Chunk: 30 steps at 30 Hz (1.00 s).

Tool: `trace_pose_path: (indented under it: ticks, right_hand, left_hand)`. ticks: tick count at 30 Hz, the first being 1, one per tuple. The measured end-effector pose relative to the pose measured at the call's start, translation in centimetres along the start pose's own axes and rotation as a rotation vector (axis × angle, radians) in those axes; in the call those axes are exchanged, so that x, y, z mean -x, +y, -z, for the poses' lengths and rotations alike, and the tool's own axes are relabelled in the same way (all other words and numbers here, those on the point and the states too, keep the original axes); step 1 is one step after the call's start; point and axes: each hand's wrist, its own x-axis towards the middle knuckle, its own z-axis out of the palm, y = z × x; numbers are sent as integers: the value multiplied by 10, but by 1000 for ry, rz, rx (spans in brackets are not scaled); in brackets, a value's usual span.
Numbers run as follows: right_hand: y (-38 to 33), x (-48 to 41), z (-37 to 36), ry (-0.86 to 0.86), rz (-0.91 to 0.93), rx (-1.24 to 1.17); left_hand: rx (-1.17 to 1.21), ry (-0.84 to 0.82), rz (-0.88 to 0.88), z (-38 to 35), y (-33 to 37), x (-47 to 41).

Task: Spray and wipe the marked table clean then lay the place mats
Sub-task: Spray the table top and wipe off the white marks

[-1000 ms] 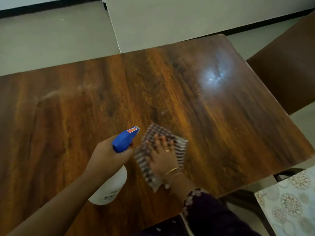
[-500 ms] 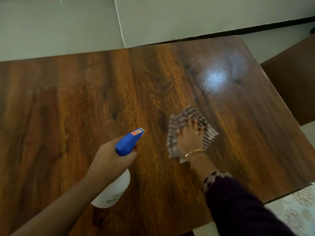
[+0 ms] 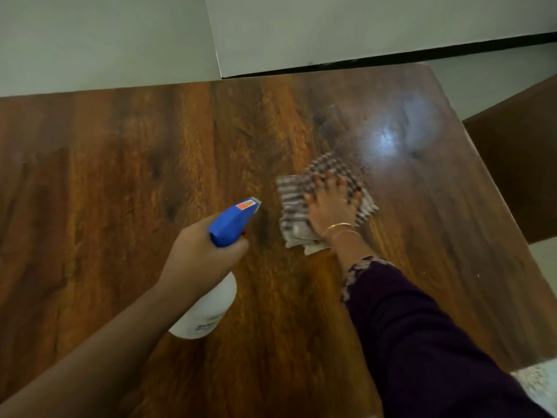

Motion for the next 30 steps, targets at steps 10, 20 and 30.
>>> trace_pose_path:
  ticks: [10,20,30]
  right_hand:
    - [118,114,-21,115,-519,-68]
    - [20,-23,11,-53,562,166]
    - [120,-88,49,122,-152,58]
  left_hand:
    - [19,-28,21,-57,32,-14]
    - [9,131,72,-79,55,-42]
    - [100,177,89,-85,72,-97]
